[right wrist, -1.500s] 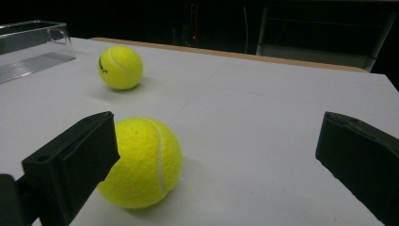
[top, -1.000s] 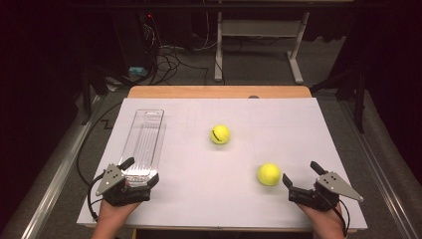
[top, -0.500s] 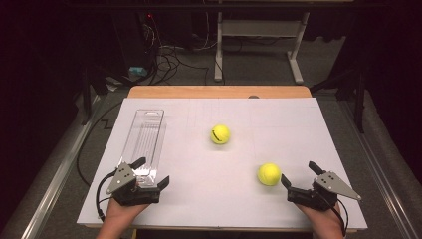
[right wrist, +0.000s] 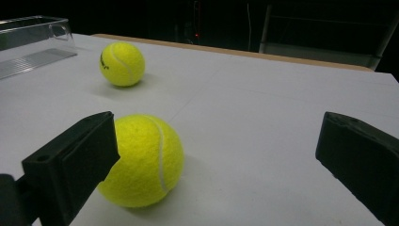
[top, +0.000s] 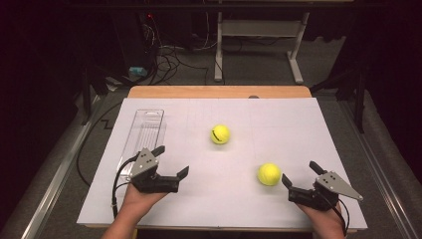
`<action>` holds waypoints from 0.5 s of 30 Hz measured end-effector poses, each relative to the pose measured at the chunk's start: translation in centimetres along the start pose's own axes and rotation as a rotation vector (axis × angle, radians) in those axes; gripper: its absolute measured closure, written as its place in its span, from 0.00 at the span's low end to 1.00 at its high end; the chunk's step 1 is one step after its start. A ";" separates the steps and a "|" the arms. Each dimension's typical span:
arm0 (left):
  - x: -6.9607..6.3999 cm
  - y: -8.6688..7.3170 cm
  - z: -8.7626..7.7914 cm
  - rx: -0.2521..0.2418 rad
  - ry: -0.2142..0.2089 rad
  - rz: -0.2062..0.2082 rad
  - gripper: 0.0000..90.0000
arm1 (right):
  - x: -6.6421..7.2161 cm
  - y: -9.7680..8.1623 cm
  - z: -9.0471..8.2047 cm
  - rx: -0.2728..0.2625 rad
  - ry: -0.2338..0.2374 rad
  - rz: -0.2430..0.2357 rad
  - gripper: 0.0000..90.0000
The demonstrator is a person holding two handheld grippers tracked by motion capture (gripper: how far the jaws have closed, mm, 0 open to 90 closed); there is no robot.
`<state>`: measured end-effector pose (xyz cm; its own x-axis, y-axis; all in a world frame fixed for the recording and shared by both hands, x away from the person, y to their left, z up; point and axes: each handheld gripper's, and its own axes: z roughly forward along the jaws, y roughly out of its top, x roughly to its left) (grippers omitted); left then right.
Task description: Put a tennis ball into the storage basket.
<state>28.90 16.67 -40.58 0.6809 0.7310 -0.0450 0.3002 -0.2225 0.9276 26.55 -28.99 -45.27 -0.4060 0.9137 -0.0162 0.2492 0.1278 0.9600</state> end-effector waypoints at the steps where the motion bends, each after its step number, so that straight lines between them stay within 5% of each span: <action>1: -0.1 0.2 0.3 0.000 -0.002 0.000 0.01 | 0.0 0.0 0.0 0.000 0.000 0.000 0.00; 8: -0.9 1.3 2.7 0.087 -0.044 0.031 0.01 | 0.1 0.0 0.0 -0.001 0.002 -0.001 0.00; 15: -1.6 0.9 4.3 0.231 -0.077 0.054 0.01 | 0.1 -0.1 0.0 0.005 0.006 0.002 0.00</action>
<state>30.98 12.51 -41.29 0.7466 0.6644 -0.0341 0.4004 -0.4079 0.8205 26.52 -28.88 -45.37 -0.4112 0.9115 -0.0125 0.2546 0.1280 0.9585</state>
